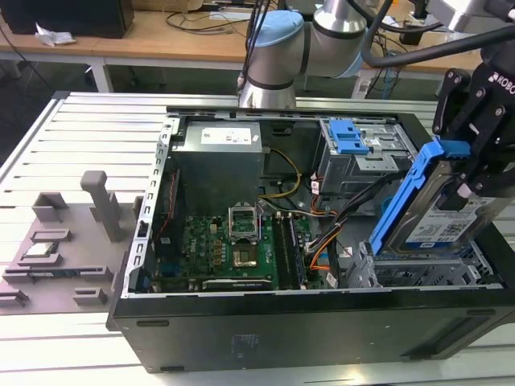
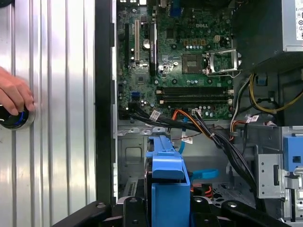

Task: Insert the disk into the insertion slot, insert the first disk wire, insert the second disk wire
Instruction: 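Insert the disk into the insertion slot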

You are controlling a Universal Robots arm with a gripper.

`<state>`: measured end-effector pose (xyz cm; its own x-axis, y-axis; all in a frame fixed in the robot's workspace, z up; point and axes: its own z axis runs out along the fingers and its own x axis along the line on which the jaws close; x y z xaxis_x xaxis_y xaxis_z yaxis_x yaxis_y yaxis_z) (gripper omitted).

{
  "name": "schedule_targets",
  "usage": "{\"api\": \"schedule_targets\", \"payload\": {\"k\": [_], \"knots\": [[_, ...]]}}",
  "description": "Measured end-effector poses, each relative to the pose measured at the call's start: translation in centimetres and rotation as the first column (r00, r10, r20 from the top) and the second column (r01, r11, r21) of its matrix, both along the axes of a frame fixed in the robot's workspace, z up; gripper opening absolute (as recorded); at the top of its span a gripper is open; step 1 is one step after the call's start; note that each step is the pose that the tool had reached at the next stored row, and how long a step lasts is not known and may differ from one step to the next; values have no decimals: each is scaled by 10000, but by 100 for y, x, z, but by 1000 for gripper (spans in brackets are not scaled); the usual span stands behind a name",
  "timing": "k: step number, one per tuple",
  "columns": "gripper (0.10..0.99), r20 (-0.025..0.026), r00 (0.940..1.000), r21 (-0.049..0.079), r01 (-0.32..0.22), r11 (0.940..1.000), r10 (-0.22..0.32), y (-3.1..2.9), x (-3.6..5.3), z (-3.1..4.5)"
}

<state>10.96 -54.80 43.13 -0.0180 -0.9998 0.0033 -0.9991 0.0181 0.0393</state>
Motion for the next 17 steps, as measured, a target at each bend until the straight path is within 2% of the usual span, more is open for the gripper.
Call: {"api": "schedule_targets", "payload": {"k": [8,17], "knots": [[357,0,10000,1,1,10000,-1,5,-9,-154],[357,0,10000,0,1,10000,-1,5,-10,-294]]}}
